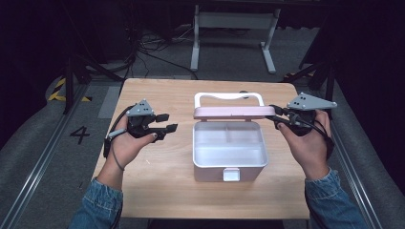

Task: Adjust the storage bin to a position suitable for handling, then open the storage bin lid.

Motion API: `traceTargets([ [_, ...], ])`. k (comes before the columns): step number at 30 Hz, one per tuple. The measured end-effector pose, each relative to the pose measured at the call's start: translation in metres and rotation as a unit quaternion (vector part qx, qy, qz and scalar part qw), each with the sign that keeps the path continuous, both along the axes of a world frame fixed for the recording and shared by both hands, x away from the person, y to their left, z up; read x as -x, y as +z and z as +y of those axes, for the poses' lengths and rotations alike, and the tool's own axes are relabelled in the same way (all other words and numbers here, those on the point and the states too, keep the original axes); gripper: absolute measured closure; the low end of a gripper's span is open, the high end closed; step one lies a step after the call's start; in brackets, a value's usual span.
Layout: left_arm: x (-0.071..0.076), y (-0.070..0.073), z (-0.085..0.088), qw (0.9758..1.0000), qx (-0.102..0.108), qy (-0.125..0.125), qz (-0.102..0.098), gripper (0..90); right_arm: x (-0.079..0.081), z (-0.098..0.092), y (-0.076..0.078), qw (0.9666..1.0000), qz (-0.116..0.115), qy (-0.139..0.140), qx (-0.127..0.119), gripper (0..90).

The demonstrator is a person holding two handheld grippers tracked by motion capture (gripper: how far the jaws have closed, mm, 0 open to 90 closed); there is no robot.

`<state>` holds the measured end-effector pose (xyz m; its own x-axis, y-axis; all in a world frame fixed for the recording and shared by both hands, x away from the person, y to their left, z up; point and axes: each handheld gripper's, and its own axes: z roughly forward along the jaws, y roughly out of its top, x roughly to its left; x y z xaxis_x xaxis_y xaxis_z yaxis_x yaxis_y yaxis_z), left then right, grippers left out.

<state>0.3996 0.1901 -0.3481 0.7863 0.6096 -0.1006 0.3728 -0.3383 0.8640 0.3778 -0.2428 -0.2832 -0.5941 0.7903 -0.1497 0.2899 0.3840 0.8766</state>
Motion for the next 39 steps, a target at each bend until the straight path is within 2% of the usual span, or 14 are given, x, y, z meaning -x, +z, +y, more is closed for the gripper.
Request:
traceTargets([
  [5, 0.001, -0.009, 0.003, 1.0000, 0.007, -0.001, 0.004, 47.8, -0.006, 0.001, 0.000, 0.9997, 0.001, -0.016, -0.016, 75.6],
  [11, -0.002, -0.017, 0.007, 0.9995, 0.029, -0.002, 0.011, 47.7, -0.012, 0.003, 0.003, 0.9994, 0.003, -0.029, -0.016, 77.5],
  [20, -0.006, -0.017, 0.006, 0.9996, 0.028, -0.005, 0.008, 47.7, -0.026, 0.003, 0.004, 0.9986, 0.004, -0.043, -0.029, 79.9],
  [23, -0.006, -0.018, 0.007, 0.9995, 0.030, -0.005, 0.013, 47.7, -0.030, 0.003, 0.004, 0.9984, 0.003, -0.047, -0.031, 80.7],
  [30, -0.007, -0.018, 0.010, 0.9996, 0.027, -0.003, 0.013, 47.6, -0.041, 0.005, 0.008, 0.9980, 0.014, -0.053, -0.033, 82.2],
  [35, -0.005, -0.019, 0.012, 0.9996, 0.024, -0.002, 0.012, 47.4, -0.054, 0.002, 0.008, 0.9968, 0.029, -0.054, -0.051, 82.8],
  [39, -0.003, -0.020, 0.014, 0.9996, 0.024, 0.000, 0.017, 47.3, -0.061, 0.002, 0.008, 0.9965, 0.035, -0.054, -0.052, 83.0],
])
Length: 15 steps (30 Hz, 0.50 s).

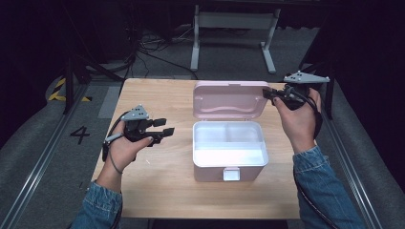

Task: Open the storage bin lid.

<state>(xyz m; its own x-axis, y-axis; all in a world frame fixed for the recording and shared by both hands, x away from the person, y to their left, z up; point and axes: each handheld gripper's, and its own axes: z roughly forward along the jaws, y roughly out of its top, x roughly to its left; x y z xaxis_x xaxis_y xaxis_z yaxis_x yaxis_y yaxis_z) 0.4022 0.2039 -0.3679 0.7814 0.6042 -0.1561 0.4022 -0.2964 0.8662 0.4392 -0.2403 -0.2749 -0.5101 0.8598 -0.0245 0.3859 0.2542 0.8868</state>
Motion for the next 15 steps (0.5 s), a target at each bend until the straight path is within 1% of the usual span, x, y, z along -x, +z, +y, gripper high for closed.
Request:
traceTargets([
  [9, 0.007, -0.002, 0.009, 0.9999, -0.004, 0.010, 0.005, 47.0, -0.017, 0.002, -0.002, 0.9999, 0.006, -0.008, 0.002, 82.8],
  [10, 0.008, -0.003, 0.009, 0.9999, -0.001, 0.011, 0.004, 46.9, -0.020, 0.003, -0.003, 0.9999, 0.008, -0.008, 0.002, 82.9],
  [14, 0.012, -0.004, 0.014, 0.9998, -0.001, 0.019, 0.009, 46.8, -0.029, 0.004, -0.002, 0.9997, 0.021, -0.010, 0.006, 82.9],
  [15, 0.013, -0.004, 0.016, 0.9997, -0.005, 0.022, 0.011, 46.8, -0.031, 0.004, -0.002, 0.9996, 0.022, -0.011, 0.010, 82.9],
])
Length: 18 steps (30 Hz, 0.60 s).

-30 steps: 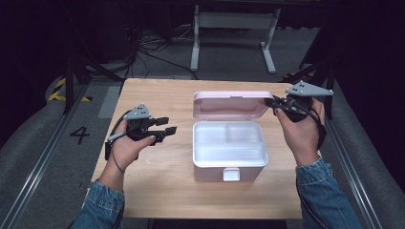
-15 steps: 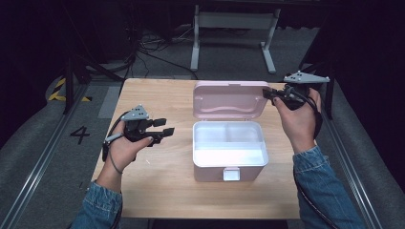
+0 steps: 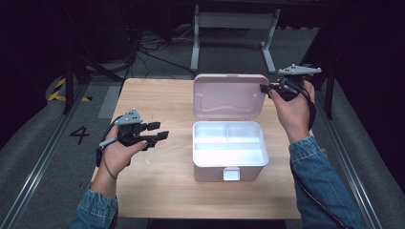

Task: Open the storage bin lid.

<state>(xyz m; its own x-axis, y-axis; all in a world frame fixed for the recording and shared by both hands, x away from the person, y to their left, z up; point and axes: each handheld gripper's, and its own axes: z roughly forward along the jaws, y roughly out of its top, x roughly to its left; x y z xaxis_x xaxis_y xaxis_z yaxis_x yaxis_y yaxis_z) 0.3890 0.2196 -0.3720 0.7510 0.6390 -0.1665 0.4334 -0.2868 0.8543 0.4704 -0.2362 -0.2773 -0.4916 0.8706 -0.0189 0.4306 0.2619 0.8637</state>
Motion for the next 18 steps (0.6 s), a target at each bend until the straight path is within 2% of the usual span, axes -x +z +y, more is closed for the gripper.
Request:
traceTargets([
  [6, 0.007, -0.002, 0.007, 0.9999, -0.001, 0.010, -0.001, 46.8, -0.011, 0.003, -0.002, 0.9999, 0.010, -0.007, 0.009, 82.5],
  [12, 0.013, -0.004, 0.015, 0.9997, 0.002, 0.024, 0.005, 46.7, -0.022, 0.003, -0.005, 0.9997, 0.020, -0.009, 0.007, 82.3],
  [15, 0.016, -0.005, 0.019, 0.9995, 0.000, 0.031, 0.006, 46.7, -0.030, 0.005, -0.008, 0.9993, 0.032, -0.015, 0.009, 82.0],
  [17, 0.019, -0.005, 0.022, 0.9991, -0.018, 0.037, 0.004, 46.5, -0.035, 0.006, -0.009, 0.9990, 0.039, -0.018, 0.012, 81.9],
  [18, 0.021, -0.006, 0.023, 0.9991, -0.016, 0.039, 0.005, 46.5, -0.038, 0.007, -0.010, 0.9988, 0.043, -0.020, 0.013, 81.9],
])
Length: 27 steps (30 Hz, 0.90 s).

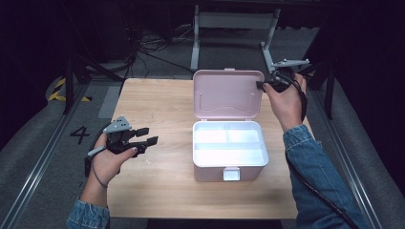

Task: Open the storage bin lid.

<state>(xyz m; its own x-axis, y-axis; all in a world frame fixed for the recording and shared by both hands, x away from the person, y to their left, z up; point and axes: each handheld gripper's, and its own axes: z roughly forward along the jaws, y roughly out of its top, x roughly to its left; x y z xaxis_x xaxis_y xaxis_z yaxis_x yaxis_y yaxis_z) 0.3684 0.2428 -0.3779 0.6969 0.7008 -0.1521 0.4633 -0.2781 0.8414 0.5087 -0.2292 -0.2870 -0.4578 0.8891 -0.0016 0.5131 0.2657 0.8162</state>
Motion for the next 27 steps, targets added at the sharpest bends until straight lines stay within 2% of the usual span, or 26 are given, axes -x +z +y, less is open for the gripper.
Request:
traceTargets([
  [10, 0.009, -0.002, 0.010, 0.9999, -0.006, 0.012, 0.004, 46.3, -0.022, 0.003, -0.015, 0.9995, 0.031, -0.011, 0.004, 80.8],
  [15, 0.015, -0.004, 0.016, 0.9997, -0.005, 0.022, 0.005, 46.3, -0.033, 0.002, -0.024, 0.9985, 0.052, -0.018, -0.007, 80.4],
  [19, 0.019, -0.005, 0.020, 0.9995, -0.006, 0.029, 0.007, 46.3, -0.040, 0.001, -0.033, 0.9979, 0.061, -0.023, -0.003, 79.7],
  [24, 0.023, -0.006, 0.023, 0.9994, -0.010, 0.033, 0.009, 46.3, -0.049, 0.001, -0.043, 0.9965, 0.079, -0.028, 0.000, 79.4],
  [25, 0.024, -0.006, 0.023, 0.9994, -0.006, 0.034, 0.010, 46.3, -0.051, 0.001, -0.046, 0.9962, 0.083, -0.027, 0.002, 79.4],
  [27, 0.025, -0.006, 0.025, 0.9992, -0.009, 0.037, 0.010, 46.3, -0.054, 0.001, -0.051, 0.9952, 0.093, -0.029, -0.004, 79.5],
])
